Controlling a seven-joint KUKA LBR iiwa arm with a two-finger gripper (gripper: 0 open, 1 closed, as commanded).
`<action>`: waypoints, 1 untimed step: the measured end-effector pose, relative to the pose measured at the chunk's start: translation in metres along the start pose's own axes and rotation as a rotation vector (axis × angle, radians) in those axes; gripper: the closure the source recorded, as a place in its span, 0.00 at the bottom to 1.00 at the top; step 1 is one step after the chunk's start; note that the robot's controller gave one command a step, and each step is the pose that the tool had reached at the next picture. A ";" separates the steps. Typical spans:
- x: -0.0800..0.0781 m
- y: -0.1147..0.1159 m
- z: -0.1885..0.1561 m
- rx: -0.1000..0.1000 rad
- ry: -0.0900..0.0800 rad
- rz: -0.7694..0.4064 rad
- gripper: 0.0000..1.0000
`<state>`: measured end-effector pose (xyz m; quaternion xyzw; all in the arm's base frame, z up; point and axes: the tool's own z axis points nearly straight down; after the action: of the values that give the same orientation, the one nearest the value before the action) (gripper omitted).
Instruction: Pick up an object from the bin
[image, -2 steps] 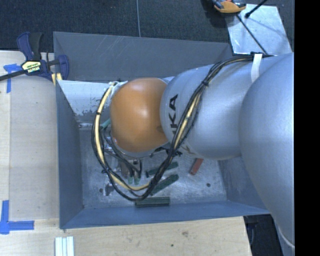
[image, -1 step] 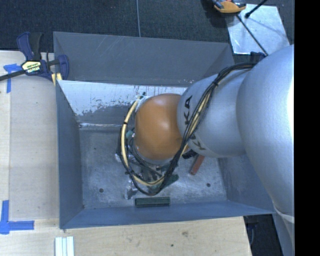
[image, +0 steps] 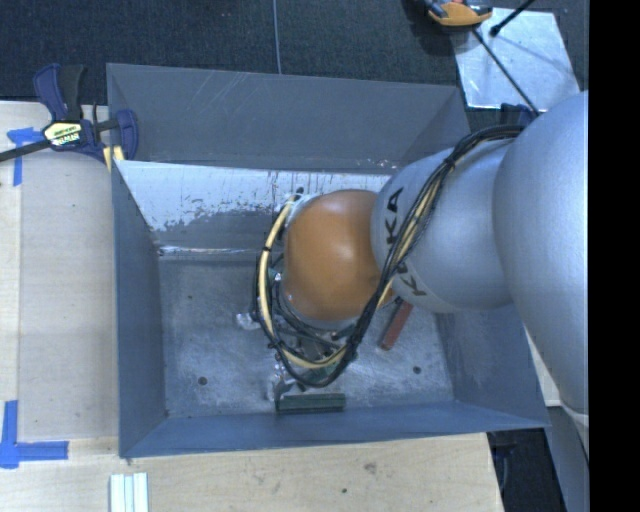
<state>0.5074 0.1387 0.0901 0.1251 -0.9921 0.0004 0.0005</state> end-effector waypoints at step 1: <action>-0.011 -0.052 -0.015 0.000 -0.004 -0.226 0.00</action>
Offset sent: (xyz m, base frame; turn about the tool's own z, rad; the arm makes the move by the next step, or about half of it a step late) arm 0.0283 -0.0857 -0.0201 -0.2600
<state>0.5306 0.0907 0.1050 0.2362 -0.9717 -0.0002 -0.0016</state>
